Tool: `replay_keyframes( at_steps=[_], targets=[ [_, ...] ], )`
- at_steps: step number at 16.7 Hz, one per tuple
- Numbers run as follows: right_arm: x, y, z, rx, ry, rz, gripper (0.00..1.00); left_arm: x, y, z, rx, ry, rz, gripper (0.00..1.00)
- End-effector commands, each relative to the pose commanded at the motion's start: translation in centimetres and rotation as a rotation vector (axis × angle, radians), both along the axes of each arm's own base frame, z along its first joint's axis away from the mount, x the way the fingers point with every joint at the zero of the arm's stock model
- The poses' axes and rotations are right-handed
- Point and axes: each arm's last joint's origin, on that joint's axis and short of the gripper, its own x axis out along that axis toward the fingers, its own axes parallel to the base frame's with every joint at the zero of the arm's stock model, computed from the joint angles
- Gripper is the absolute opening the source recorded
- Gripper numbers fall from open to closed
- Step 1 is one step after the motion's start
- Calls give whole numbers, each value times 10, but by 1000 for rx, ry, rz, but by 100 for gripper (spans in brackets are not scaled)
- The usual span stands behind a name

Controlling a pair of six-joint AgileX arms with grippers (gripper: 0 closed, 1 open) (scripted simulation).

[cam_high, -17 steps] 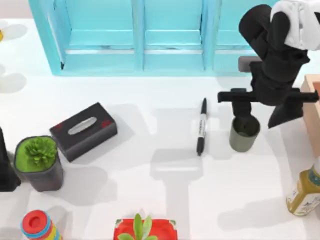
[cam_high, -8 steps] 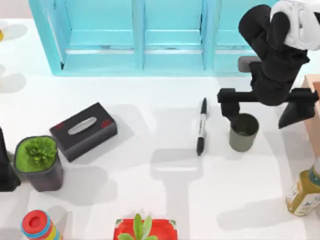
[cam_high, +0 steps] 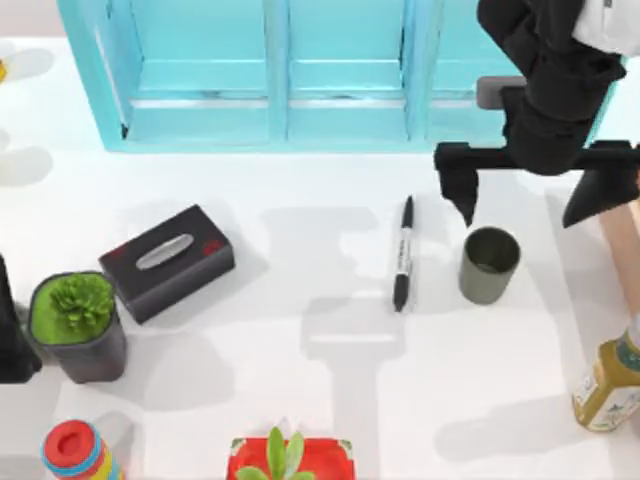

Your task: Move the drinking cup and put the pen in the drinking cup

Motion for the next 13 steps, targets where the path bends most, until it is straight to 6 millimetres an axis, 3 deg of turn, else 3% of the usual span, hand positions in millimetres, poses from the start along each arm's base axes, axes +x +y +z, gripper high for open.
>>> replay_keyframes(
  at_steps=[4,8,13],
  targets=[
    [3,1,55,1,-1,0,100,0,0,0,0,0,0,100],
    [-6,-4,106,3,-10,-3,100,0,0,0,0,0,0,100],
    [-9,-5,115,5,-5,-3,100,0,0,0,0,0,0,100]
  ],
)
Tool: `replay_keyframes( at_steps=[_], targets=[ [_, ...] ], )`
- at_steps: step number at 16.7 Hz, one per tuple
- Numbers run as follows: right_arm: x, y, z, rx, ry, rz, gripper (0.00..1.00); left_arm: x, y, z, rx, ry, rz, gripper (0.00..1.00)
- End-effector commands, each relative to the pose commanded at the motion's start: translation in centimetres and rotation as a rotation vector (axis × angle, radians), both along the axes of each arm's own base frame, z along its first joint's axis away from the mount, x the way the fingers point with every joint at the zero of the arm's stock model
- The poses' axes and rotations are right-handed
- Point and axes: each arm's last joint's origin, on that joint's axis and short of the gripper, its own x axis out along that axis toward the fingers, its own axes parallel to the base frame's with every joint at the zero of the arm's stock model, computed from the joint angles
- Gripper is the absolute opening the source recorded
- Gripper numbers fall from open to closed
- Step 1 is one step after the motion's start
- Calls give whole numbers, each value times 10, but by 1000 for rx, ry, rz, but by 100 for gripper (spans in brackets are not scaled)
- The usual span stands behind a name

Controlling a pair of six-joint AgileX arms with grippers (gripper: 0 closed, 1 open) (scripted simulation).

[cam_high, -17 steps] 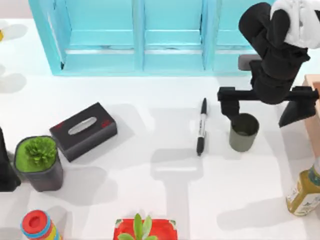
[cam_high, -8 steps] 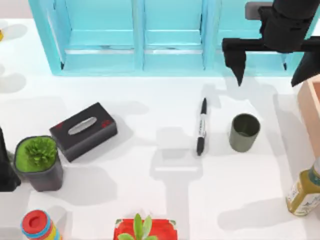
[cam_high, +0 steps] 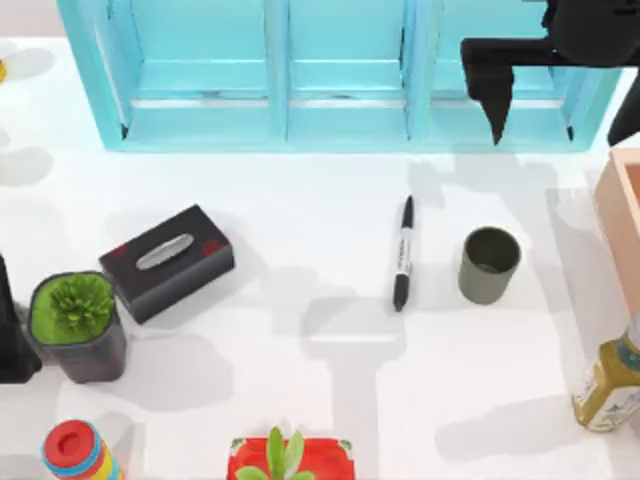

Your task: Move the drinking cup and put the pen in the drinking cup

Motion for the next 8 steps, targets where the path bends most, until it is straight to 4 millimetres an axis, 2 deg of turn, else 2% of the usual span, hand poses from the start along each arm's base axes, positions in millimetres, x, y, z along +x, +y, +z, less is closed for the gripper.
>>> replay_keyframes(
  at_steps=[4,8],
  targets=[
    [4,9,-5,-10,6,-11,100,0,0,0,0,0,0,100],
    [25,45,-35,-63,35,-57,100,0,0,0,0,0,0,100]
  ],
)
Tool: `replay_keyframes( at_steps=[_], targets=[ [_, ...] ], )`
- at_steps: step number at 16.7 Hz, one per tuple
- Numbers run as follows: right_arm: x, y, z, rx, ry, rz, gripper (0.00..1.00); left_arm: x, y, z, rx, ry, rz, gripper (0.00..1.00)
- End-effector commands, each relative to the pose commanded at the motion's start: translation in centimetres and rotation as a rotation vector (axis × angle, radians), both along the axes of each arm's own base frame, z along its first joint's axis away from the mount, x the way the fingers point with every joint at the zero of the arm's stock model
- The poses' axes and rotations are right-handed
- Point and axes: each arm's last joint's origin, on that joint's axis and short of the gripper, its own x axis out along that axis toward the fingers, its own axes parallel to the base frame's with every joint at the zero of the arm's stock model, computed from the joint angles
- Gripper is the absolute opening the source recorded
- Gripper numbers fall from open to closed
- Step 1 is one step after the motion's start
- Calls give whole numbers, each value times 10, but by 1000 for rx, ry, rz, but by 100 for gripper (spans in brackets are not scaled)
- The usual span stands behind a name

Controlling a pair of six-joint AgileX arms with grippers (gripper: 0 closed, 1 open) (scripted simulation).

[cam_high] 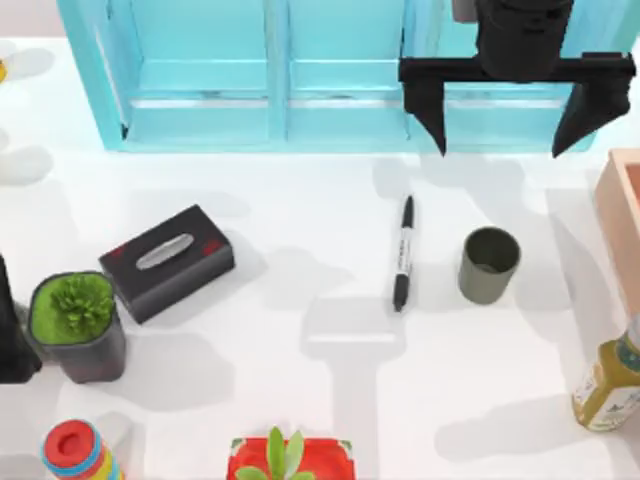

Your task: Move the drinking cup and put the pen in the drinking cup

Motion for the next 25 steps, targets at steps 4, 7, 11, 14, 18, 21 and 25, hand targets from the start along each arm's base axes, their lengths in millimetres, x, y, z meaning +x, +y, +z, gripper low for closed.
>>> replay_keyframes(
  at_steps=[4,7,11,14,18,21,25],
  targets=[
    [15,50,-51,-73,14,-47,100,0,0,0,0,0,0,100],
    [14,79,-85,-117,9,-77,100,0,0,0,0,0,0,100],
    [11,93,-101,-138,5,-91,100,0,0,0,0,0,0,100],
    [18,98,-104,-74,-63,-96,100,0,0,0,0,0,0,100],
    [19,97,-120,-114,-18,-92,100,0,0,0,0,0,0,100],
    [21,97,-133,-139,7,-91,100,0,0,0,0,0,0,100],
    [24,96,-142,-141,7,-91,100,0,0,0,0,0,0,100]
  ],
)
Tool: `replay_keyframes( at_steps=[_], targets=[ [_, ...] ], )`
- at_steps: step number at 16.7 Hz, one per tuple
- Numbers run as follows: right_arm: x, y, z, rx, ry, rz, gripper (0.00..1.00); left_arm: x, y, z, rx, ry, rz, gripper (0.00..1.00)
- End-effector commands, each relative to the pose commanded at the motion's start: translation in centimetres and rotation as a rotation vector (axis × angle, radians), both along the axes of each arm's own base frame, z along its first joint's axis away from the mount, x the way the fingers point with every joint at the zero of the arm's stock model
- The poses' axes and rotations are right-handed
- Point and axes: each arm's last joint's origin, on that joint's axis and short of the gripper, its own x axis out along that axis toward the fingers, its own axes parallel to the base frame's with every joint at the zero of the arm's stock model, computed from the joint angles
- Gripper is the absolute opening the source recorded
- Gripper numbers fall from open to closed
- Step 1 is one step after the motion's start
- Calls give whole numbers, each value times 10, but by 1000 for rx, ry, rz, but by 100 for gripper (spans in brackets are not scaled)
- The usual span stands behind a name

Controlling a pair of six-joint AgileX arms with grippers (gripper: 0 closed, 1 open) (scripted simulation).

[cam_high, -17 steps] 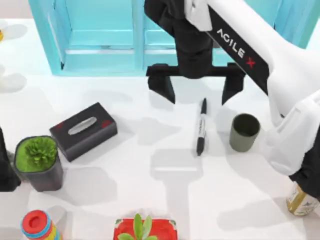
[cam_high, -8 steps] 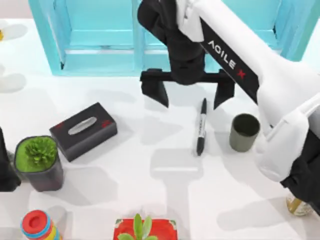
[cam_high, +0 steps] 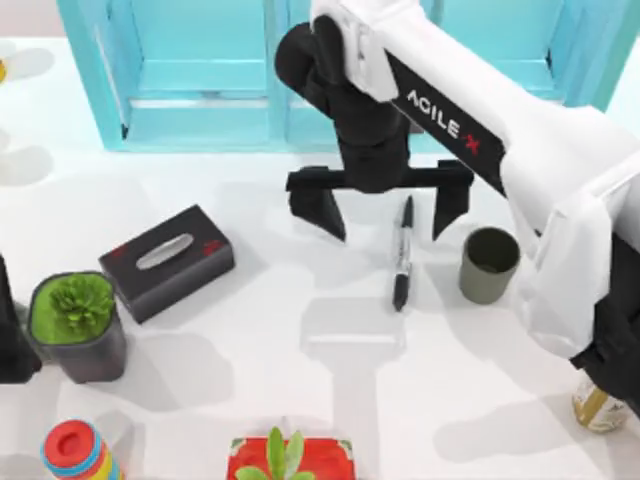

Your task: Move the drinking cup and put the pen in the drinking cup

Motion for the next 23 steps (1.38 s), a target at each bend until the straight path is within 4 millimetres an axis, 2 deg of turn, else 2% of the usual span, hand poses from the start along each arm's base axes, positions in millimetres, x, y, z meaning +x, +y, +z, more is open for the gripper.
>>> replay_keyframes(
  at_steps=[7,15,23],
  targets=[
    [0,-5,-22,1,-2,0,100,0,0,0,0,0,0,100],
    [-10,-16,-48,2,-2,0,100,0,0,0,0,0,0,100],
    [-15,-21,-56,1,-1,0,100,0,0,0,0,0,0,100]
  ],
)
